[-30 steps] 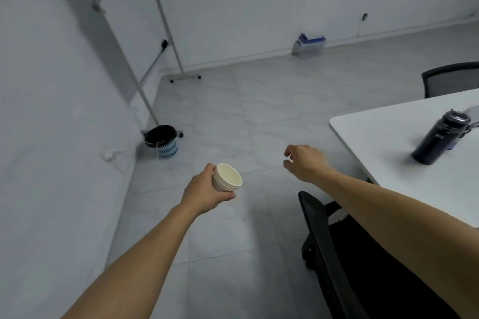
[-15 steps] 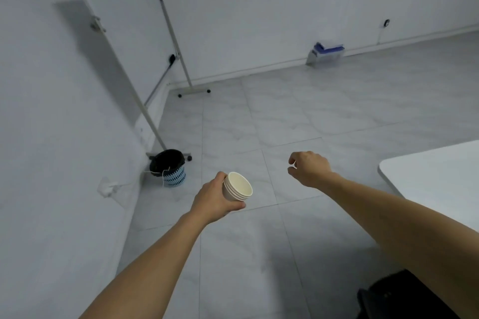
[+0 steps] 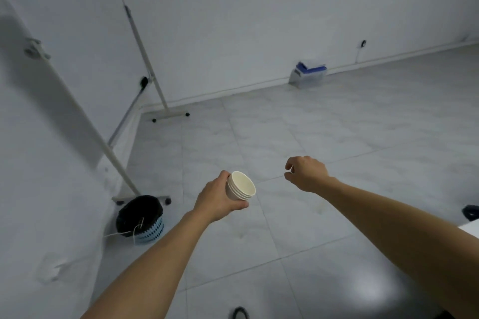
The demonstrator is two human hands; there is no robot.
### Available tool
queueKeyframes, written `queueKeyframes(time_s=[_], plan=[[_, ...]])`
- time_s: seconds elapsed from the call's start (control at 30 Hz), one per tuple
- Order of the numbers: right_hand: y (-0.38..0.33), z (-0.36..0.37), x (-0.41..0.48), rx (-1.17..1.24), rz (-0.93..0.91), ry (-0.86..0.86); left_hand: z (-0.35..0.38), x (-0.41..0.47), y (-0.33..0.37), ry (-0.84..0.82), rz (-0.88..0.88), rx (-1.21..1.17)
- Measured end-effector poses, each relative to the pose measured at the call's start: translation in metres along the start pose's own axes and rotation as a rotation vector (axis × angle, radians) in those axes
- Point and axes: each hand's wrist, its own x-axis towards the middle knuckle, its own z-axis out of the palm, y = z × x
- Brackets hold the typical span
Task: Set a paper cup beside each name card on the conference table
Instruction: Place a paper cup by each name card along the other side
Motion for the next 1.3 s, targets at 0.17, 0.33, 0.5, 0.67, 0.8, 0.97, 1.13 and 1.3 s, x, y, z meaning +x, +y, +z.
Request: queueKeyframes(time_s=[0.17,0.33,0.5,0.67,0.8,0.97,1.13,1.3], plan=[[0.012,-0.03,0.087,0.043,0.157,0.044,-0.038,0.131,0.017,-0.102,0.096,0.088],[0.059,-0.053,0.138,0.091,0.31,0.101,-0.026,0.244,0.057,-0.228,0.233,0.112],[0.137,-0.058,0.201,0.103,0.478,0.103,0.027,0.355,0.113,-0.344,0.386,0.142],[0.213,-0.08,0.275,0.133,0.578,0.14,0.072,0.464,0.178,-0.406,0.477,0.195],[0.277,-0.113,0.324,0.149,0.666,0.2,0.101,0.545,0.242,-0.445,0.544,0.201],[0.344,-0.14,0.358,0.156,0.781,0.213,0.148,0.62,0.314,-0.559,0.636,0.213],[0.427,-0.163,0.379,0.149,0.948,0.277,0.218,0.692,0.398,-0.667,0.791,0.228],[0.492,-0.194,0.38,0.207,1.118,0.313,0.281,0.743,0.488,-0.79,0.958,0.266]])
